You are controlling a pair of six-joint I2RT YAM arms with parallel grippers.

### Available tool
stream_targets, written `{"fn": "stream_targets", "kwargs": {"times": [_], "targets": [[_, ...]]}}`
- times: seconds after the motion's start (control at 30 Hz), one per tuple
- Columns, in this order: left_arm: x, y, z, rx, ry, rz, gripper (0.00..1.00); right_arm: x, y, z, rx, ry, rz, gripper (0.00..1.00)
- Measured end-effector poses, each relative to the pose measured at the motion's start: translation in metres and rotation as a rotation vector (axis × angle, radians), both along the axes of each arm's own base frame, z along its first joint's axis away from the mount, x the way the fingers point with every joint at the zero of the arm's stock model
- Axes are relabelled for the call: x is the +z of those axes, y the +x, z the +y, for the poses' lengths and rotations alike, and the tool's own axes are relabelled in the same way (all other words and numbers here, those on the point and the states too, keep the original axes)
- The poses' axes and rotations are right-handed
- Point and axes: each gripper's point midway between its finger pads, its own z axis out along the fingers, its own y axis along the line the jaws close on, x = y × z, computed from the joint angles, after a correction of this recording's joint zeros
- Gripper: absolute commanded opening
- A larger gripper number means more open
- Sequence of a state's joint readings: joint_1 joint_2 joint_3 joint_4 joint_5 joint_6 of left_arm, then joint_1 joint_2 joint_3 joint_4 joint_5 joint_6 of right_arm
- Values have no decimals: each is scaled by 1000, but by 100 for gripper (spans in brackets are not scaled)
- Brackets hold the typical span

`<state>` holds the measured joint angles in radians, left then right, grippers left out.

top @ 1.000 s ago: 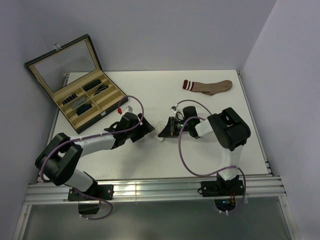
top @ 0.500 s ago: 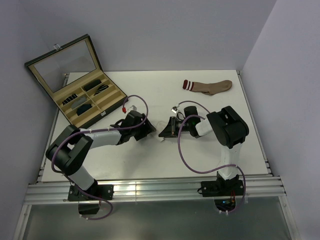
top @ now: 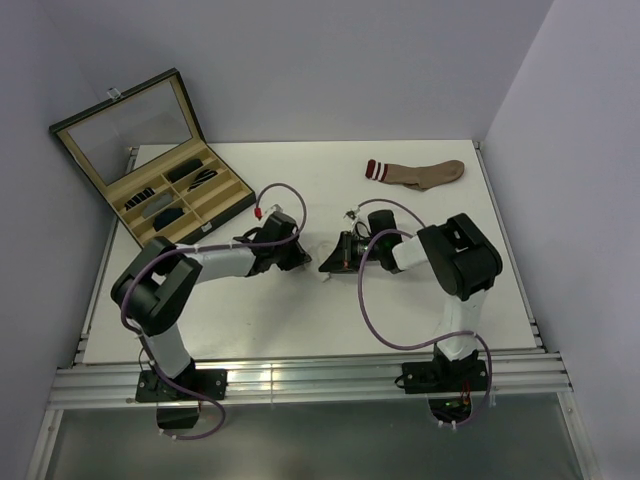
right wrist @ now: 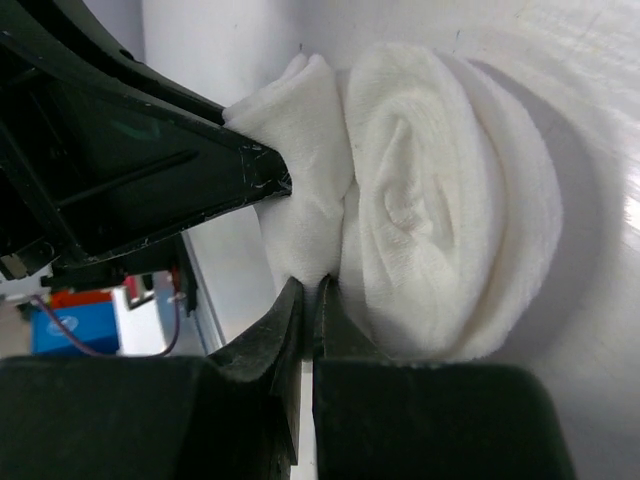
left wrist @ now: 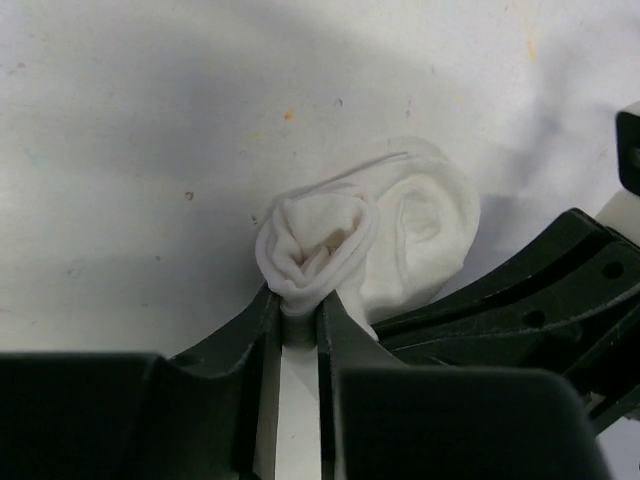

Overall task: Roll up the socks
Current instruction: Roll the sock at the center of the board.

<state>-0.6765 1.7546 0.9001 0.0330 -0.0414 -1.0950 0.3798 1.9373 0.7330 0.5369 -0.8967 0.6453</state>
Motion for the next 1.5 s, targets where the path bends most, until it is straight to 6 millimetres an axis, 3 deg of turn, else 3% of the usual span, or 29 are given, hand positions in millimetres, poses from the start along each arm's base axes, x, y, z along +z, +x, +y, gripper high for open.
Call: {"fn": "stream_targets", "kwargs": {"times": [0.17,0.3,0.5,0.63,0.87,1.3,1.43,1.5], "targets": [[0,3,-6,-6,10,8,1,6,4,-6,-42,-89,-77,26],[1,4,-5,-11,41,19,0,16,5,-12,-81,-209,-195,44],[2,4,4,-23,128,36,0,42,4,-10,-130,-388,-435,52],[3,2,11,-37,193,58,0,50,-6,2,-119,-481,-584,54],[4,-1,17,-67,254,90,0,48,-24,18,-60,-591,-742,54],[2,-1,16,-98,282,112,0,11,-27,30,19,-796,-856,54],[2,-2,16,-102,278,117,0,8,-21,30,15,-840,-884,47],[2,-2,16,-105,277,117,1,6,-19,29,16,-863,-892,37]]}}
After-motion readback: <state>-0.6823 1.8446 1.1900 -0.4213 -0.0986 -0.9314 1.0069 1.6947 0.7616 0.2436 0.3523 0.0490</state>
